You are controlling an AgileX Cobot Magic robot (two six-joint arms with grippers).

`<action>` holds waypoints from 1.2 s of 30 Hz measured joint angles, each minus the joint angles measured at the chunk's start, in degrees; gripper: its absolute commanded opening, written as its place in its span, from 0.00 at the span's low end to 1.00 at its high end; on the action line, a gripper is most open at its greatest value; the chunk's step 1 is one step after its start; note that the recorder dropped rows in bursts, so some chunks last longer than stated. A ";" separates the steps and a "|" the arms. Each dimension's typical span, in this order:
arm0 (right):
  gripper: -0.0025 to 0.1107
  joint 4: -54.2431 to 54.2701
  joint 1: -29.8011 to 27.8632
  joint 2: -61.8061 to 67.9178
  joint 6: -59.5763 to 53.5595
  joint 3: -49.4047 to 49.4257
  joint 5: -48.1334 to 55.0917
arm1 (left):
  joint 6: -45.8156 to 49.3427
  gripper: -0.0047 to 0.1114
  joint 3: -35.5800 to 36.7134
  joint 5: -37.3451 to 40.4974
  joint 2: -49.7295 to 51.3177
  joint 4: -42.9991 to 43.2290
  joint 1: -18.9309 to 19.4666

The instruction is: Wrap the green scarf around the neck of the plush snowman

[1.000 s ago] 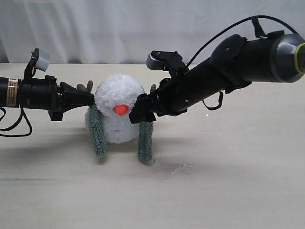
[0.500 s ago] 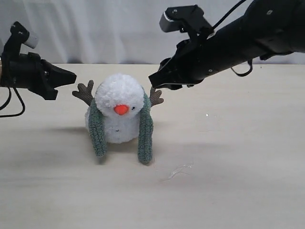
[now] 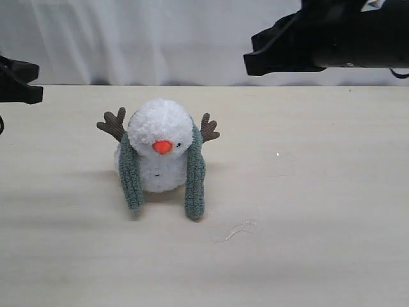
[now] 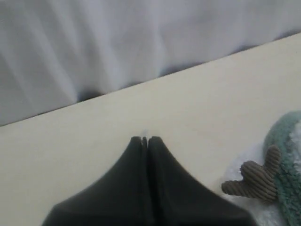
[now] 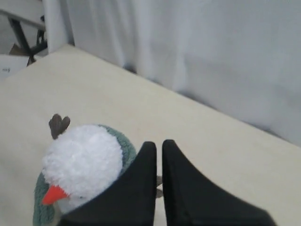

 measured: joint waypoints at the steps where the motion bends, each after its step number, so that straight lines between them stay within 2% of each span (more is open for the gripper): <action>1: 0.06 0.00 0.00 -2.08 0.00 1.77 -2.10 | 1.55 0.04 0.91 0.74 -1.33 -2.18 0.00; 8: 0.06 0.00 0.00 -15.96 0.00 12.28 -14.22 | 19.56 0.04 8.69 1.84 -13.14 -26.35 0.00; 11: 0.06 0.00 0.00 -22.05 0.11 14.99 -16.59 | 23.80 0.04 11.02 0.67 -18.98 -33.71 0.00; 16: 0.06 0.00 0.00 -30.41 0.25 15.72 -17.35 | 25.08 0.04 12.33 -0.01 -27.94 -36.80 0.00; 26: 0.06 0.00 0.00 -44.95 1.43 15.79 -17.10 | 25.08 0.04 12.33 7.15 -47.54 -37.52 0.00; 36: 0.06 0.00 0.00 -51.66 1.54 15.79 -16.39 | 23.85 0.04 12.33 10.47 -58.80 -38.99 0.00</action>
